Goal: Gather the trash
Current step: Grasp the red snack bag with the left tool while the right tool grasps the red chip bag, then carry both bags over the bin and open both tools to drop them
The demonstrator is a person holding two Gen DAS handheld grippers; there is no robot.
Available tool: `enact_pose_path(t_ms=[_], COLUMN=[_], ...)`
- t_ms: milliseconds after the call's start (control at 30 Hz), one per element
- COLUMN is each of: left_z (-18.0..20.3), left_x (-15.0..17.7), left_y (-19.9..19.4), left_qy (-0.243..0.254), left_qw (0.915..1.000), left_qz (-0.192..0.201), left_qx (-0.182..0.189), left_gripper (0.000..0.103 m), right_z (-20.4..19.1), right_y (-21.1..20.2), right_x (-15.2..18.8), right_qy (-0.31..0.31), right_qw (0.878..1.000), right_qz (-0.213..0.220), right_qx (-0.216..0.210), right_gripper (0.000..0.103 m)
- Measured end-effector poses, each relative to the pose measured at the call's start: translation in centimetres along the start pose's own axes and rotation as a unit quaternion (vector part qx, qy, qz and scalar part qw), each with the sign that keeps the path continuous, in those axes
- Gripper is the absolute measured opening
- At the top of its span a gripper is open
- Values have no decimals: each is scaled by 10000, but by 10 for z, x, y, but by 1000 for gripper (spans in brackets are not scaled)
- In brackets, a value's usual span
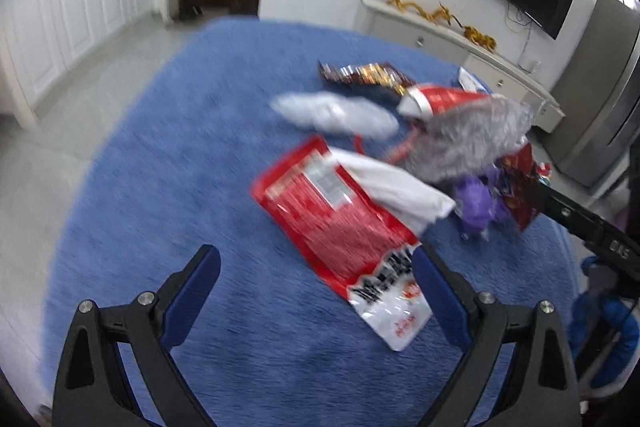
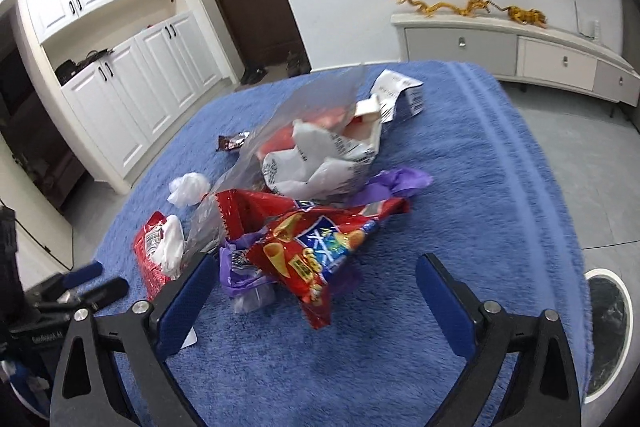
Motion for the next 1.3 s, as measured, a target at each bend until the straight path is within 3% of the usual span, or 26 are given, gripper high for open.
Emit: enact_pose_path(t_ms=[133,333,600,733,833,900,1133,1300], left_z=[4,-1,-11,-18,-21,-21,-11,19], left_x=[3,-17,-30,-23,-14,-8,3,-1], left_y=[21,33,37,31,24,17,-10,-32], left_qy=[-195,-494,-687,-783,-873,-868,-668,-282], left_qw=[9991,9974,9968,9957,9940,9938,9949,9950], left_qz=[-249,-216,-266,-322,-385,-391,-375,-329], left_qx=[278,480,302,374,529,579,649,900], left_gripper=[97,95,59,34,28,26,23,23], right_z=[2,9,14,18,20,21,24,33], right_y=[16,31,27,22,15,9,-11,-31], right_x=[-2,-7,-5,2,8,12,22,21], right_qy=[-15,-39,-88,-83,-98,-122,-195,-241], right_qw=[9998,9991,9988,9986,9985,9984,9984,9985], right_qz=[-209,-410,-476,-530,-541,-544,-530,-451], right_qx=[9,20,3,-20,-21,-22,25,174], right_gripper=[89,75,46,35,29,24,22,21])
Point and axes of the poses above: each gripper's, at about its wrist camera, not at the fingertips, and y roughly the way its jaws point, z to its right, x to its underside, the point moved 4 cm from there along y, roughly the way its jaws point, and after that the axes turned 10 degrees about y, right-handed, at the moved point
